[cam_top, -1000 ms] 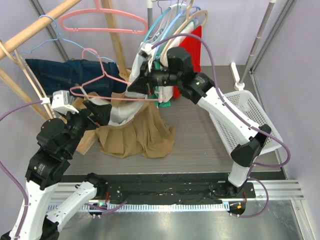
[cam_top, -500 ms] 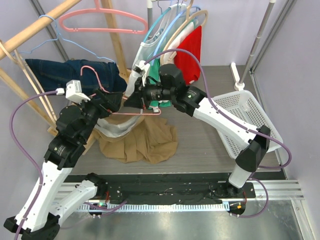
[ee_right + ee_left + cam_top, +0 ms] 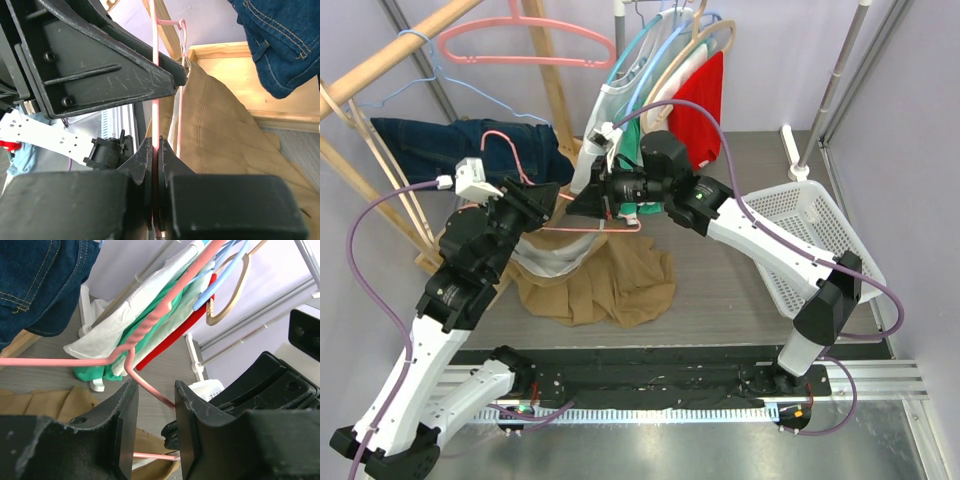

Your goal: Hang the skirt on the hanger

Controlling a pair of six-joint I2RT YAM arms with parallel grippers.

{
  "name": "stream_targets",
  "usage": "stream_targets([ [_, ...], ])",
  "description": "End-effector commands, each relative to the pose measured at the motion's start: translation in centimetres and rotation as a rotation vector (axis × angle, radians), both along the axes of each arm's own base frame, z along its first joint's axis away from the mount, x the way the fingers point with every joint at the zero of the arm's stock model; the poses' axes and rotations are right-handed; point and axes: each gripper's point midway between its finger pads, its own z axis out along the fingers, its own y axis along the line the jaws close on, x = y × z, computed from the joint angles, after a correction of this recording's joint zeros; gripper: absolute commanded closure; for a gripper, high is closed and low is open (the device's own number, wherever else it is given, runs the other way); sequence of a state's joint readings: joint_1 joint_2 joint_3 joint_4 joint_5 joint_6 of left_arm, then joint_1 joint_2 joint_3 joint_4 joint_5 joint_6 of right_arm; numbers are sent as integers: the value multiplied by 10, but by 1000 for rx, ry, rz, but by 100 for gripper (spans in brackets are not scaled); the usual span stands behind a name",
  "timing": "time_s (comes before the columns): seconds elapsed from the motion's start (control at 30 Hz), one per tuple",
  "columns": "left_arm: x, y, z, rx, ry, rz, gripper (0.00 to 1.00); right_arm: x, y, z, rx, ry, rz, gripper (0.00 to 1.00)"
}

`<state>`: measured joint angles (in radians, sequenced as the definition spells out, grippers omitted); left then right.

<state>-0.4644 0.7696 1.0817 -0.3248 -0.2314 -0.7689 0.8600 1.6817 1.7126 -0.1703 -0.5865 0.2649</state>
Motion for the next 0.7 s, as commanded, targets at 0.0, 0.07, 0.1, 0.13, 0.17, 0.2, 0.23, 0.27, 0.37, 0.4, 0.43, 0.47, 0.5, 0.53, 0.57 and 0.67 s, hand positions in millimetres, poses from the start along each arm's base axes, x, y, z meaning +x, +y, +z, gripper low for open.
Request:
stream_targets([
  [0.0,1,-4,13,-48,-46,-14,61,-11,-2,59,171,-83,29,99],
  [0.07,1,-5,9,-52,-39,-17,61,-10,2,56,171,-67,26,99],
  [0.1,0,-5,10,-57,-41,-16,61,-8,3,61,190,-78,22,99],
  [0.13,0,-5,7,-56,-36,-17,61,-7,5,59,190,-76,20,99],
  [0.17,0,-5,6,-57,-34,-17,62,-5,6,59,190,-73,12,99],
  [0.2,-1,-5,6,-63,-34,-17,62,-5,7,60,196,-75,14,99],
  [0.23,-1,-5,5,-63,-33,-19,62,-4,7,60,200,-73,16,99],
  [0.27,-1,-5,4,-64,-31,-19,64,-5,11,57,197,-67,23,99],
  [0.37,0,-7,2,-61,-27,-25,76,-8,17,55,194,-63,40,99],
  [0.4,1,-7,3,-61,-27,-23,82,-8,18,54,193,-61,40,99],
  [0.43,1,-7,2,-59,-25,-22,87,-8,19,52,189,-58,41,99],
  [0.47,1,-6,3,-59,-28,-22,99,-7,19,52,190,-55,37,99],
  [0.5,1,-6,3,-59,-28,-22,100,-7,21,49,184,-52,36,99],
  [0.53,0,-5,3,-58,-31,-17,100,-4,21,46,178,-47,27,99],
  [0.57,1,-5,3,-56,-30,-14,100,-3,21,46,176,-45,19,99],
  [0.67,1,0,5,-54,-31,9,100,0,19,42,165,-40,-12,88],
])
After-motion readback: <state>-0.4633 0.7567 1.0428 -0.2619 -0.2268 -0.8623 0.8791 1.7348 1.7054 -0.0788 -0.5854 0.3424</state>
